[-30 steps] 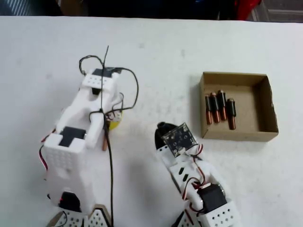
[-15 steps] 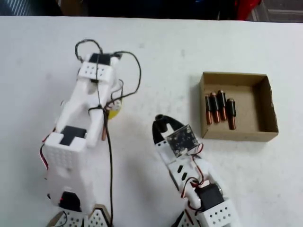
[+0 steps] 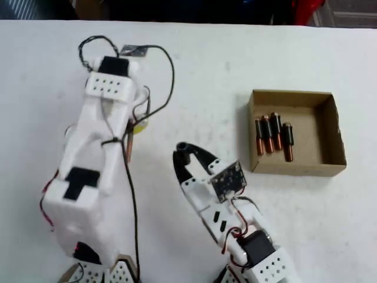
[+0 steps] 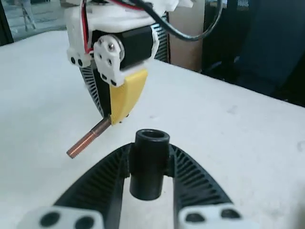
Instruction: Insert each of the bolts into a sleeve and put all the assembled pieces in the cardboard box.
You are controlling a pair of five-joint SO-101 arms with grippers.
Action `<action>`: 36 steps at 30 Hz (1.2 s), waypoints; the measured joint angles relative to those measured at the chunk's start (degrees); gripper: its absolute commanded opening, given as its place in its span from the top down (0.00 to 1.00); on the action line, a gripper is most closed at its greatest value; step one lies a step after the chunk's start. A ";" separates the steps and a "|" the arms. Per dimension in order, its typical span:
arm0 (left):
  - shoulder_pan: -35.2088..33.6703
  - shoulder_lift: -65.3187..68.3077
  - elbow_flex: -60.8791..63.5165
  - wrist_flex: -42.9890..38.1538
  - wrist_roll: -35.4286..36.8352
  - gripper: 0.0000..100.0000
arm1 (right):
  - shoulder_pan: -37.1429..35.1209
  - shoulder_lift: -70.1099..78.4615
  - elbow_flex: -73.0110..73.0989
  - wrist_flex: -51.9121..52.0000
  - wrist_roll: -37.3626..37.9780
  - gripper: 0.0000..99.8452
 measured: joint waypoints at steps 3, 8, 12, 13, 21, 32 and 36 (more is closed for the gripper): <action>0.00 -6.33 6.42 -2.55 0.00 0.98 | -0.44 0.00 0.00 -2.20 0.00 0.98; 0.00 -19.60 20.84 -11.43 -0.97 0.98 | -0.97 0.00 0.00 -2.81 0.00 0.98; 0.09 -32.62 33.76 -20.48 -8.18 0.98 | -4.57 0.00 0.00 -2.81 0.00 0.98; 0.09 -35.87 37.01 -23.12 -9.93 0.98 | -5.19 0.00 0.00 -2.81 0.00 0.98; 0.09 -64.26 60.75 -42.29 -14.15 0.98 | -6.42 0.00 0.00 -2.81 0.00 0.98; 0.09 -94.95 70.51 -50.29 -9.23 0.98 | -8.62 0.00 0.00 -2.81 0.00 0.98; 1.93 -99.52 70.51 -50.29 -1.14 0.98 | -8.53 0.00 0.00 -2.81 0.00 0.98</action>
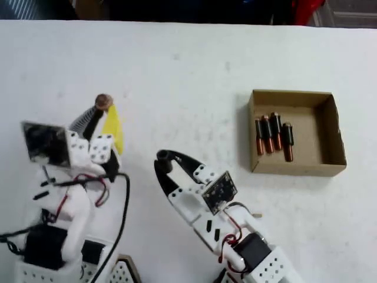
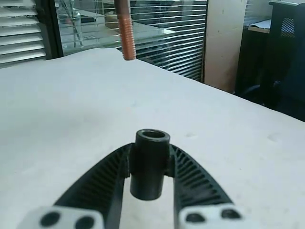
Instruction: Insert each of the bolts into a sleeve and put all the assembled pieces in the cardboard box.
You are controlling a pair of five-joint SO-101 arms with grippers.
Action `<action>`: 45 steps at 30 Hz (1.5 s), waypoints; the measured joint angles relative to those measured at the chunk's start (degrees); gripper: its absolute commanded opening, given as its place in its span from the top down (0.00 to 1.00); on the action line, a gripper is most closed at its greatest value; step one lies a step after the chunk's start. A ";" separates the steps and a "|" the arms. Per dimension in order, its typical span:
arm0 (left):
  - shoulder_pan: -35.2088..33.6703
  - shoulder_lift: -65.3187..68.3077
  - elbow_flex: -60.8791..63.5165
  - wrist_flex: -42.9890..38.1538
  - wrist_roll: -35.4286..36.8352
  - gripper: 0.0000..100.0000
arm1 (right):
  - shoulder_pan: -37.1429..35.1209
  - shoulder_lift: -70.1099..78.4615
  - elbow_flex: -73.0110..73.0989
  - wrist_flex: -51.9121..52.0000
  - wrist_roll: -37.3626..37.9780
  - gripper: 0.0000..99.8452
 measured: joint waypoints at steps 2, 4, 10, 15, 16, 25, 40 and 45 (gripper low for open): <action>2.64 -1.58 0.00 0.00 1.49 0.98 | 0.00 0.00 0.00 0.00 0.00 0.98; 6.07 -2.99 0.00 0.00 2.11 0.98 | -0.09 0.00 0.00 0.00 0.00 0.98; 15.21 -4.75 0.00 0.00 2.55 0.98 | 2.02 0.00 0.00 -1.58 0.00 0.98; 15.91 -4.84 0.00 0.00 2.73 0.98 | 2.20 0.00 0.00 -6.07 0.00 0.98; 16.00 -4.84 0.00 0.00 2.64 0.98 | 2.20 0.00 0.00 -6.77 0.00 0.98; 16.00 -4.84 0.00 -0.18 2.64 0.98 | -0.09 0.00 0.00 -9.23 0.00 0.98; 16.00 -4.92 0.09 2.46 2.73 0.98 | -1.85 0.00 0.00 -7.74 7.12 0.98; 16.18 -4.92 0.09 2.46 2.73 0.98 | -1.85 0.00 0.00 -5.63 7.38 0.98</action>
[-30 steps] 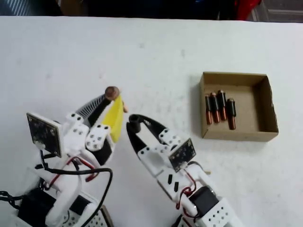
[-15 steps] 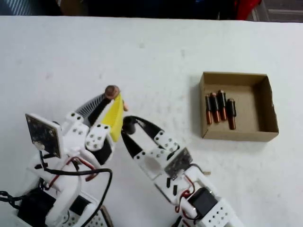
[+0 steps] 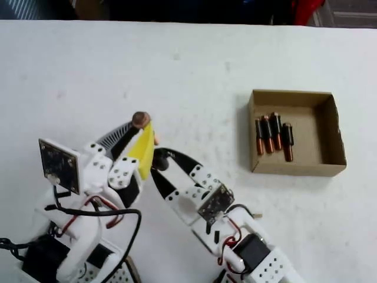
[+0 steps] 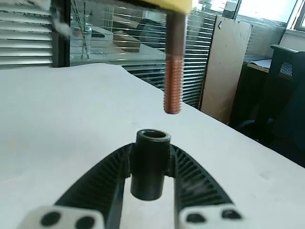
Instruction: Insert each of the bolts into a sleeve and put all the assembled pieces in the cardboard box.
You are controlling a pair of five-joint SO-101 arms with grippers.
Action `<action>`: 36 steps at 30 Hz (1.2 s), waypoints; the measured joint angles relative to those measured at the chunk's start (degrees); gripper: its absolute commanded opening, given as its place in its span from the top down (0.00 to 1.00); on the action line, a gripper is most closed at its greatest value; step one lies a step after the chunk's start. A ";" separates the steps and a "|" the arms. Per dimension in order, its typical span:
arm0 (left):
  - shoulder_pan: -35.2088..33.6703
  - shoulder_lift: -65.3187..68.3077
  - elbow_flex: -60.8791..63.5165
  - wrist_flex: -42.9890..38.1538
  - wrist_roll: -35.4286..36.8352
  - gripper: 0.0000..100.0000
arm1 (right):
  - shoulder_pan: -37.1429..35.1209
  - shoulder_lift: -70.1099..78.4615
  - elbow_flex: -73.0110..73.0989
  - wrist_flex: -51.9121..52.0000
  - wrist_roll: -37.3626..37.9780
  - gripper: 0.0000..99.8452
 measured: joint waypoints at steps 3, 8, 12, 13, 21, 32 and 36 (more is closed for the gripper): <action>0.00 0.00 0.00 0.00 0.00 0.98 | 0.00 0.00 0.00 0.70 0.00 0.98; 0.35 0.00 0.00 3.16 0.00 0.98 | 0.00 0.00 0.00 1.67 0.00 0.98; 1.05 0.00 -0.18 5.10 0.00 0.98 | 0.00 0.00 0.00 1.67 0.00 0.98; 1.05 0.00 -0.18 5.10 0.00 0.98 | 0.00 0.00 0.00 1.67 0.00 0.98; 1.05 0.00 -0.18 5.54 1.85 0.98 | 0.00 0.00 0.00 1.67 0.00 0.98; 1.76 -0.09 5.80 7.03 3.34 0.98 | -0.26 0.09 0.00 1.67 0.00 0.98; 2.29 -0.70 6.07 8.00 3.34 0.98 | -0.44 0.09 0.00 1.67 0.00 0.98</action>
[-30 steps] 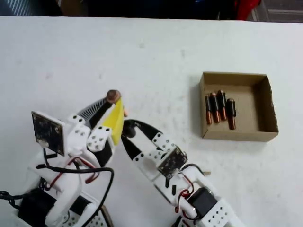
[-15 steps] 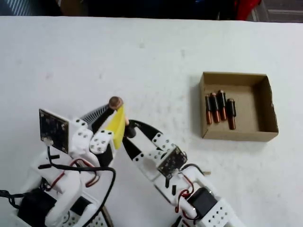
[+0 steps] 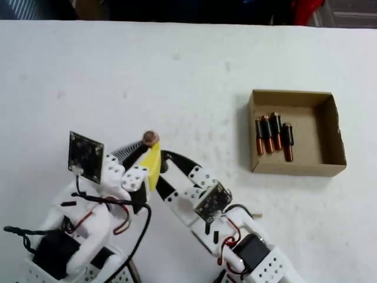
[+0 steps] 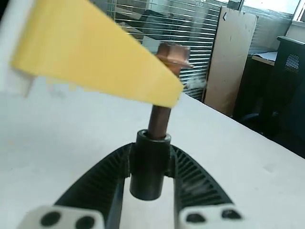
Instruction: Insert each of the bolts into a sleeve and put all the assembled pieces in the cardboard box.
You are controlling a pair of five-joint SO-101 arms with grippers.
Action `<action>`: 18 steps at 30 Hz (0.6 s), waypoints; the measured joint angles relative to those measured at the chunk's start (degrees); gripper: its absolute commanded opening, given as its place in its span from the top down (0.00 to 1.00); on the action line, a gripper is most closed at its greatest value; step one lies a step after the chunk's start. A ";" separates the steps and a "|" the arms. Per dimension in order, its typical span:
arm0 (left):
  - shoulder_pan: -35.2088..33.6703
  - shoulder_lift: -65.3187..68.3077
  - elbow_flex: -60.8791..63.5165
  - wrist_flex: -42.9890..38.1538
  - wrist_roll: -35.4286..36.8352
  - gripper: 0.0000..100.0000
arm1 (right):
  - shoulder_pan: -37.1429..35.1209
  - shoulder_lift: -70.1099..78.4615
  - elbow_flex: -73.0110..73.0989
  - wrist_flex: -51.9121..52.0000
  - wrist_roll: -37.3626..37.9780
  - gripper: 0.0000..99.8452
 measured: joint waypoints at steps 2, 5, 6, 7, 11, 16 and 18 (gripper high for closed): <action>1.41 -0.18 0.00 2.64 0.00 0.98 | 0.00 -0.09 0.00 0.00 0.00 0.98; 3.08 0.35 0.00 6.07 -0.35 0.98 | -0.09 0.00 0.00 0.09 0.00 0.98; 3.16 -0.26 0.00 6.77 -0.35 0.98 | -0.09 0.00 0.00 0.09 0.00 0.98; 3.16 -0.26 -0.09 7.30 -0.35 0.98 | -0.09 0.00 0.00 0.09 0.00 0.98; 3.16 -0.26 -0.09 7.47 -0.53 0.95 | -0.09 0.00 0.09 0.09 0.00 0.98; 3.25 -0.26 -0.09 7.47 -6.95 0.77 | -0.09 0.00 0.09 0.09 0.00 0.98; 3.25 -0.26 -0.09 7.91 -8.44 0.72 | 0.00 0.00 0.09 0.09 0.00 0.98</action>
